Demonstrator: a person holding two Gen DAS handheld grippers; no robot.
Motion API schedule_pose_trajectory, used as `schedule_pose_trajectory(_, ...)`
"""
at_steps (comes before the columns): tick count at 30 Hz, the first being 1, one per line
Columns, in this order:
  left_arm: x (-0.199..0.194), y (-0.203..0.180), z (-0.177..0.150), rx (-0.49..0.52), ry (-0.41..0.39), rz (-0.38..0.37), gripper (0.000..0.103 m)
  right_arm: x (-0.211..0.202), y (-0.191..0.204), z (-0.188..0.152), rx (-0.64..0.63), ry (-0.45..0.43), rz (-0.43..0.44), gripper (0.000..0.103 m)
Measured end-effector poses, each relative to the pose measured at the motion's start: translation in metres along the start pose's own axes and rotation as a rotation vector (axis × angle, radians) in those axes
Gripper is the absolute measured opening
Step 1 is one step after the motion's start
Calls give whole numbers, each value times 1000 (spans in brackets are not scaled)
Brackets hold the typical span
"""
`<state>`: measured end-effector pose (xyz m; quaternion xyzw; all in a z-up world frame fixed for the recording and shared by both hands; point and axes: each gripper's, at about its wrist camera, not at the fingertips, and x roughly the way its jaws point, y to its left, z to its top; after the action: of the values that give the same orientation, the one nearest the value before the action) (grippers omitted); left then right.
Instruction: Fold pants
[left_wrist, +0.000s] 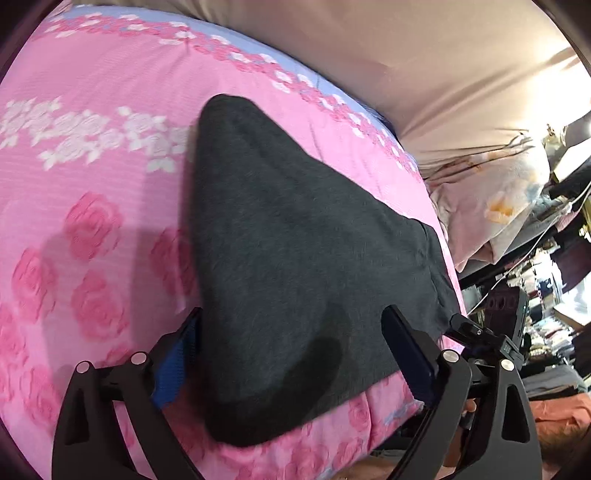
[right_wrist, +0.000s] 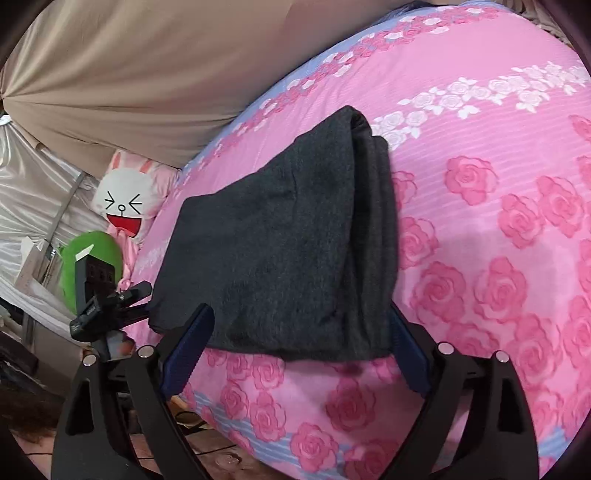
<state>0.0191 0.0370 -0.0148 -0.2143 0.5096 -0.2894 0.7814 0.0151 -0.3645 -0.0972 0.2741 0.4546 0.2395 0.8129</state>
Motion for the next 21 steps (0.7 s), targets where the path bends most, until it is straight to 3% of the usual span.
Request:
schedule_pose_trajectory(4, 17, -8, 14, 31, 5, -6, 91, 16, 0, 15, -10, 2, 47, 88)
schedule_pose_trajectory(12, 38, -16, 36, 38, -4, -10, 93, 36, 8, 35, -13, -19, 47, 87)
schedule_pose_trajectory(13, 39, -17, 37, 37, -8, 1, 82, 38, 8, 37, 1, -32, 19, 73)
schedule_pose_trajectory(14, 40, -18, 37, 40, -8, 25, 50, 39, 8, 38, 10, -40, -18, 62)
schedule_pose_trajectory(15, 40, -19, 39, 45, -3, 101, 37, 38, 7, 38, 13, -47, -43, 41)
schedule_pose_trajectory(16, 39, -19, 40, 41, -3, 123, 18, 35, 8, 39, 11, -53, -48, 35)
schedule_pose_trajectory(19, 7, -15, 39, -14, -8, 48, 14, 16, 27, 30, -11, -81, -46, 30)
schedule_pose_trajectory(21, -14, -28, 27, 26, -3, 84, 14, 1, 45, 17, -43, -75, -28, 30)
